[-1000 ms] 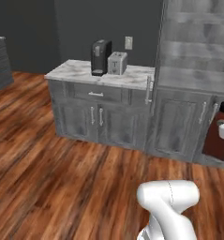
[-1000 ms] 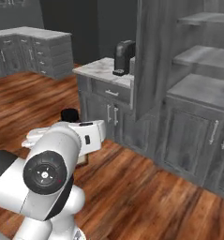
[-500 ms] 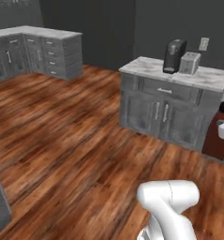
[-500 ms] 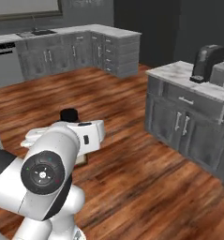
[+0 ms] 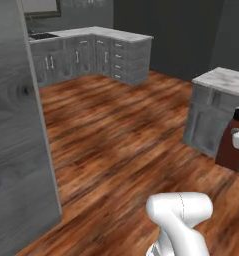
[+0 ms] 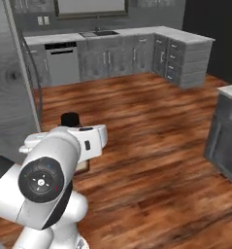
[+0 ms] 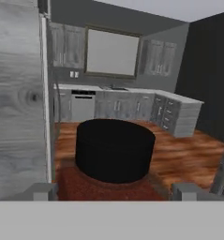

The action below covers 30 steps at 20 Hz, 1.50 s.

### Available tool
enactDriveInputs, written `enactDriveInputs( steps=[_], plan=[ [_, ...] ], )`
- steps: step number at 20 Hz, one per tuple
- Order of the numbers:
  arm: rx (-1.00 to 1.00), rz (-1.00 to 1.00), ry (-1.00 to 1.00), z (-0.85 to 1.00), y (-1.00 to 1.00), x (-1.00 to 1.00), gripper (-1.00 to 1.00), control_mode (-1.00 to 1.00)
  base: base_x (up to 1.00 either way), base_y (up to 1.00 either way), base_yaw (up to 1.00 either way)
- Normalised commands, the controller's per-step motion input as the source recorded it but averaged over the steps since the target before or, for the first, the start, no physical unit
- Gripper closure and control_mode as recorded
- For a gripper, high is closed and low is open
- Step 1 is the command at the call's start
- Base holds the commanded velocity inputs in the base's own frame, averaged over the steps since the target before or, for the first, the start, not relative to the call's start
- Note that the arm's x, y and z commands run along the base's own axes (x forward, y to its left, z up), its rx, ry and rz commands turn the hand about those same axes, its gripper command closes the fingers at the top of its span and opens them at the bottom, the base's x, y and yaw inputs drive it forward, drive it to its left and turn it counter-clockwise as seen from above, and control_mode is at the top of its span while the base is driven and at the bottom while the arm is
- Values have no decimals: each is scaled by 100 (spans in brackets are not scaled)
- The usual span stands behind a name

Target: Collect the paprika, mayonnaise, and shaker from the cabinet and place them next to the stove.

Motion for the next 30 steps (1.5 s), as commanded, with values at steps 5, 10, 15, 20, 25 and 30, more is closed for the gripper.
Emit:
enactDriveInputs(
  steps=[5,10,15,20,25,30],
  plan=[
    [0,0,0,0,0,0,100,100,100,-15,44],
    [0,0,0,0,0,0,100,100,100,-16,45],
    [0,0,0,0,0,0,100,100,100,-16,46],
    [0,0,0,0,0,0,100,100,97,-12,47],
    [0,0,0,0,0,0,100,100,85,-7,48],
    [0,0,0,0,0,0,100,100,85,-4,47]
  ],
)
